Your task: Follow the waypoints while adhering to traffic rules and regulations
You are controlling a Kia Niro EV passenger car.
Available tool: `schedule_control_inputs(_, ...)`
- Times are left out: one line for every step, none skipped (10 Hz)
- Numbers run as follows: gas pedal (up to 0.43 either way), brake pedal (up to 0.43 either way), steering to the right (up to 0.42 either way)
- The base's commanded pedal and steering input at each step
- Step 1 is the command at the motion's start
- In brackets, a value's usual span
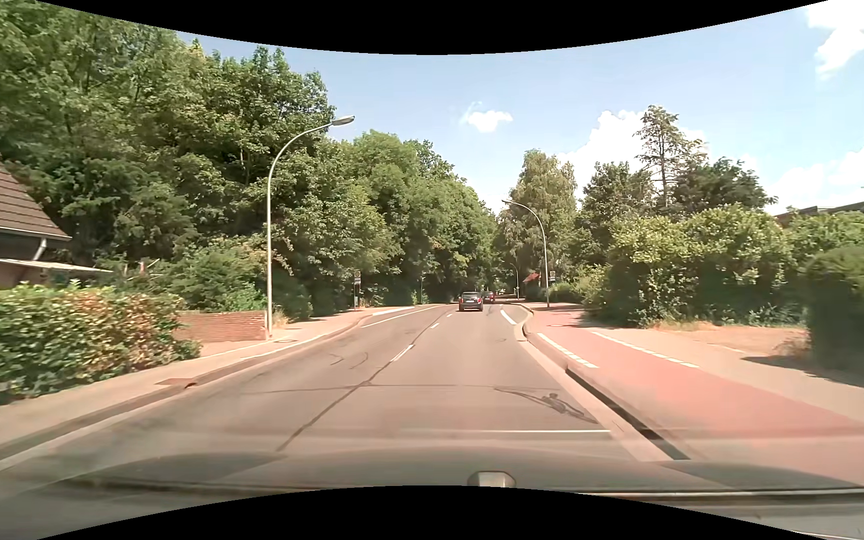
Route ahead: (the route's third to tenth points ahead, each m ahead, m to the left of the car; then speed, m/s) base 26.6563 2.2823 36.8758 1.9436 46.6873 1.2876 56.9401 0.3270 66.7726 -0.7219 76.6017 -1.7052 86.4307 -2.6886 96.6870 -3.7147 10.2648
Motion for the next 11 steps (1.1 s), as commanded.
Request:
schedule_control_inputs(0.197,0.018,0.008)
schedule_control_inputs(0.197,0.018,0.008)
schedule_control_inputs(0.197,0.018,0.008)
schedule_control_inputs(0.197,0.018,0.008)
schedule_control_inputs(0.197,0.018,0.009)
schedule_control_inputs(0.197,0.018,0.009)
schedule_control_inputs(0.189,0.018,0.012)
schedule_control_inputs(0.189,0.018,0.012)
schedule_control_inputs(0.189,0.018,0.012)
schedule_control_inputs(0.189,0.018,0.011)
schedule_control_inputs(0.189,0.018,0.011)
